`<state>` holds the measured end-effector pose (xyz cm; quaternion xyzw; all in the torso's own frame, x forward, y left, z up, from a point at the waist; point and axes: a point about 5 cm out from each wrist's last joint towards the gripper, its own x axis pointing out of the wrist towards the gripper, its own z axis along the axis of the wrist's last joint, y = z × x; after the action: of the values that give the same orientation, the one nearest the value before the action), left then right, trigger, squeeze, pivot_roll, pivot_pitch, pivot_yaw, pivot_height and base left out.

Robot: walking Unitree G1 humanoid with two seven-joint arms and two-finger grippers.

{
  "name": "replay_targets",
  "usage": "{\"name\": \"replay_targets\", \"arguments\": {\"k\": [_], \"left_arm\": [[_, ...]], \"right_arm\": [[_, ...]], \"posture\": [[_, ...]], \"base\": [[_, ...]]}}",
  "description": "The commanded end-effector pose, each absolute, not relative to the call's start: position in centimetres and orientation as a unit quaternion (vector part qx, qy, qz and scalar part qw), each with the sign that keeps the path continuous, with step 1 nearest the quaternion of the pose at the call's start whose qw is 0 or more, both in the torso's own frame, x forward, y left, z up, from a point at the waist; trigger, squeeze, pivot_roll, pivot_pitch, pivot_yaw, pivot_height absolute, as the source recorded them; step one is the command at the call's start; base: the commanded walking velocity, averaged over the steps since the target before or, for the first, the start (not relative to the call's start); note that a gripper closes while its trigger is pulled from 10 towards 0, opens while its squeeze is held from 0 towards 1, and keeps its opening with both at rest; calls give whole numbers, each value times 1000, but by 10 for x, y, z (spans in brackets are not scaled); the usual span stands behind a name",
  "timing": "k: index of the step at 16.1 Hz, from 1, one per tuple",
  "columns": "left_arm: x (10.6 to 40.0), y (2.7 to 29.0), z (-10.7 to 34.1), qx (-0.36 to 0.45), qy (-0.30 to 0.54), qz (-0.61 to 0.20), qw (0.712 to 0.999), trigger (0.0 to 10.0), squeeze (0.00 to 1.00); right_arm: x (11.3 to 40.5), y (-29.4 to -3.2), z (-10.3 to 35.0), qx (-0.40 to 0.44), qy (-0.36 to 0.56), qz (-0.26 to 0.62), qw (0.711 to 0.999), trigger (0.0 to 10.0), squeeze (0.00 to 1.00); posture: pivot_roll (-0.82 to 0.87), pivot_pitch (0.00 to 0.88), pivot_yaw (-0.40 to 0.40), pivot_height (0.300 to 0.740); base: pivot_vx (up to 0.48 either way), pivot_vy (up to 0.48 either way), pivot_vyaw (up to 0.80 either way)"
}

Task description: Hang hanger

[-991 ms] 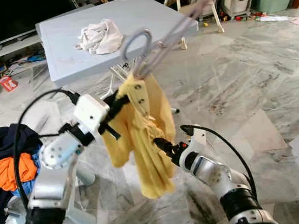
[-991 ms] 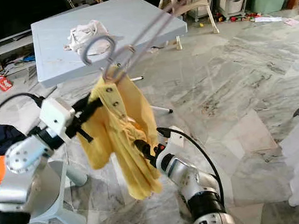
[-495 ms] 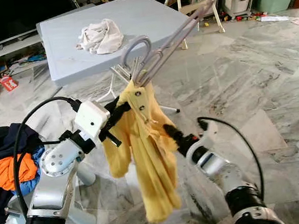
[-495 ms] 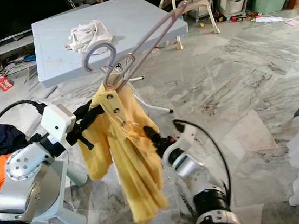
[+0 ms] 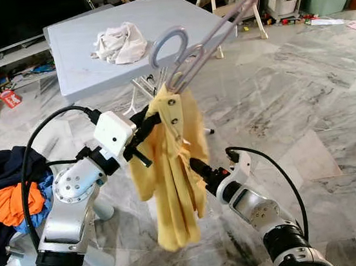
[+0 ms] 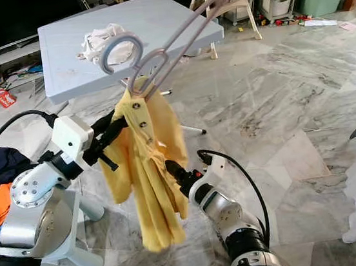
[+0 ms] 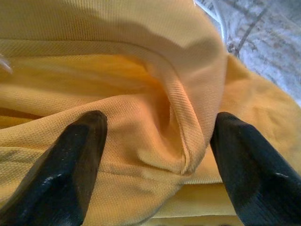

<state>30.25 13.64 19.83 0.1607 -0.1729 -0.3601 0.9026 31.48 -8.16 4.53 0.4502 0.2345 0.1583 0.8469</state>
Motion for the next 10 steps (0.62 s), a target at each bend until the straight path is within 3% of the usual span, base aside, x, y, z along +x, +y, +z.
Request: {"name": "replay_targets", "arguments": {"k": [1,4,10], "left_arm": [[301,135,211,165,-197,-358,898,0,0],[299,134,211,159,-198,-359,898,0,0],[297,132,213,153,-198,-364,897,0,0]], "right_arm": [[317,-65,50,453,236,175,842,0,0],[323,-62,54,445,235,167,848,0,0],[328,-81,46,426,233,103,868,0,0]], "posture": [[90,32,82,740],[96,30,79,740],[91,34,80,740]], "base": [[0,0,0],[0,0,0],[0,0,0]]}}
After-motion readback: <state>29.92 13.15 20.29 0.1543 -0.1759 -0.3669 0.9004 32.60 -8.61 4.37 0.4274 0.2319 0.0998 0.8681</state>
